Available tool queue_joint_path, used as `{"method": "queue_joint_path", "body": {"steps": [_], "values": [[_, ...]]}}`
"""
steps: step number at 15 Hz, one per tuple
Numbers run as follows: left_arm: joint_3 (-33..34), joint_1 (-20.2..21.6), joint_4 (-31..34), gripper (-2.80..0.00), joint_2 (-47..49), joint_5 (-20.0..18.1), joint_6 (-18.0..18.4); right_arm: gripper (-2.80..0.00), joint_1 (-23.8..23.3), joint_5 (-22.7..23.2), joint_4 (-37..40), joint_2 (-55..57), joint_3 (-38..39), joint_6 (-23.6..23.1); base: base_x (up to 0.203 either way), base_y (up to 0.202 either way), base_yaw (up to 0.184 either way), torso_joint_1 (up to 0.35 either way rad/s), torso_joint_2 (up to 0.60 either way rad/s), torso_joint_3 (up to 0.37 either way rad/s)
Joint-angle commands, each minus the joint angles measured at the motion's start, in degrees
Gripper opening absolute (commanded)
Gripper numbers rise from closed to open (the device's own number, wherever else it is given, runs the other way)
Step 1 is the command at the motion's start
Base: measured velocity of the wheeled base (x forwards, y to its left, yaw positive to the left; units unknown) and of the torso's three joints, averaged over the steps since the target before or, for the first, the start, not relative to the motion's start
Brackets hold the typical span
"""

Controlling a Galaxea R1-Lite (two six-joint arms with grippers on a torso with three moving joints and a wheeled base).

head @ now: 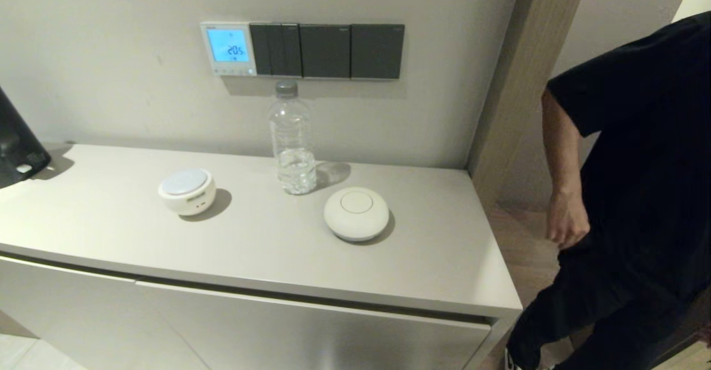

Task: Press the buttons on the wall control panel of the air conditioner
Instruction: Turn off the central air conditioner

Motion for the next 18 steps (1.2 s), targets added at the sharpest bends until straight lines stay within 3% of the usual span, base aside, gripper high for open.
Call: {"method": "queue_joint_path", "body": {"steps": [1,5,10,14,18], "values": [[-9.0,0.0,-0.4,-2.8,11.8,-0.1,0.0,-2.8,0.0,0.0,0.0,0.1,0.2,0.0,0.0,0.0,0.0,0.0,0.0,0.0],[-17.3,0.0,-3.3,-2.8,25.7,-1.7,-0.5,-2.8,0.0,0.0,0.0,0.1,0.2,0.0,0.0,0.0,0.0,0.0,0.0,0.0],[-20.6,-0.4,-17.0,-2.8,44.5,-5.4,-0.9,-2.8,0.0,0.0,0.0,0.1,0.2,0.0,0.0,0.0,0.0,0.0,0.0,0.0],[-25.9,-6.0,-25.2,-2.8,59.3,-5.9,-1.8,-2.8,0.0,0.0,0.0,0.1,0.2,0.0,0.0,0.0,0.0,0.0,0.0,0.0],[-35.5,-11.5,-28.1,-2.8,70.8,-5.9,-4.2,-2.8,0.0,0.0,0.0,0.1,0.2,0.0,0.0,0.0,0.0,0.0,0.0,0.0]]}}
